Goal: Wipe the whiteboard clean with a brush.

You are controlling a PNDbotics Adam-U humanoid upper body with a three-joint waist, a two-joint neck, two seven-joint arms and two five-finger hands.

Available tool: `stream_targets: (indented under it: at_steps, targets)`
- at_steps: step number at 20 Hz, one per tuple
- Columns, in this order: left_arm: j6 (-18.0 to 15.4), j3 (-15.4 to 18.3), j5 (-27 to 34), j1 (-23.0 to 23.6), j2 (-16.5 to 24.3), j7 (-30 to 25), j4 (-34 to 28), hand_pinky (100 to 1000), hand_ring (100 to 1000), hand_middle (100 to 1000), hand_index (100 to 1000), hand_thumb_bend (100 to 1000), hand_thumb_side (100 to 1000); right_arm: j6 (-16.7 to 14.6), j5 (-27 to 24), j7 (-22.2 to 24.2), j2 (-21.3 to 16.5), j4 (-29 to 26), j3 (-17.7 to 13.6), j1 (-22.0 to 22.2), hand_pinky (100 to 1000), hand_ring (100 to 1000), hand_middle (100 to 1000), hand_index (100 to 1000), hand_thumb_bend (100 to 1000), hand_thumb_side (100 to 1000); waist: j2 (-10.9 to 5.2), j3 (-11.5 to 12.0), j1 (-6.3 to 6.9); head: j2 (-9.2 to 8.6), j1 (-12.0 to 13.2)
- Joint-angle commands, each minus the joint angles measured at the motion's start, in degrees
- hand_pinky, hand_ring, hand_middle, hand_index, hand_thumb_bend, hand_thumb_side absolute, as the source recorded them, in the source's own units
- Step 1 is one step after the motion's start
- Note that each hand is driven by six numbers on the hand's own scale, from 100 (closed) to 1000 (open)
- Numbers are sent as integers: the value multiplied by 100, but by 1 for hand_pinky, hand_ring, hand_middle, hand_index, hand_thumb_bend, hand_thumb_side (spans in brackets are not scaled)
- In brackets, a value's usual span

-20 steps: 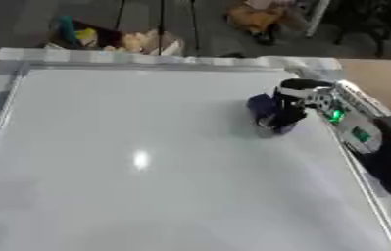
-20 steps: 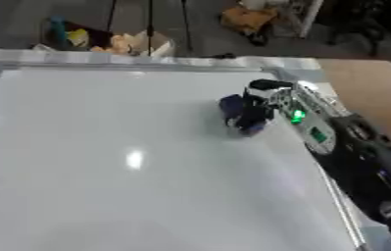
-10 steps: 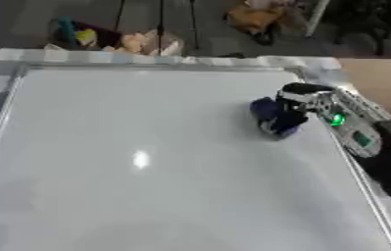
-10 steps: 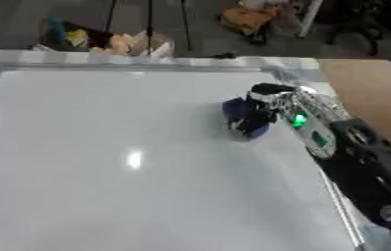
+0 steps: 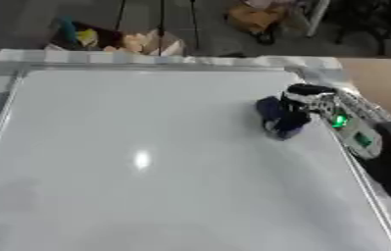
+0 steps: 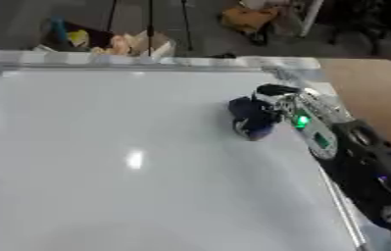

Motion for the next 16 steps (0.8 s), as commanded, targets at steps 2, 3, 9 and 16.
stream_targets:
  at_steps: [2,3,9,16]
  targets:
    - [-28,-22,1,-47,20,1,-102,366,715,558,608,100,940,15,229,-102,-220,215,-103,36,480,584,339,440,100,533,-98,-10,40,-54,-12]
    - [-30,-22,1,-48,21,1,-102,366,715,558,608,100,940,15,259,-125,-226,241,-117,45,480,584,339,440,100,533,-97,-10,42,-53,-11]
    - [-32,-23,1,-52,27,1,-102,367,715,558,608,100,939,75,437,-278,-317,385,-253,105,481,588,378,443,100,543,-102,-29,42,-61,1]
    - [-34,-20,1,-48,29,6,-102,367,715,558,608,100,938,100,293,-222,-359,572,-386,156,481,588,421,441,100,527,-110,-20,48,-71,8]
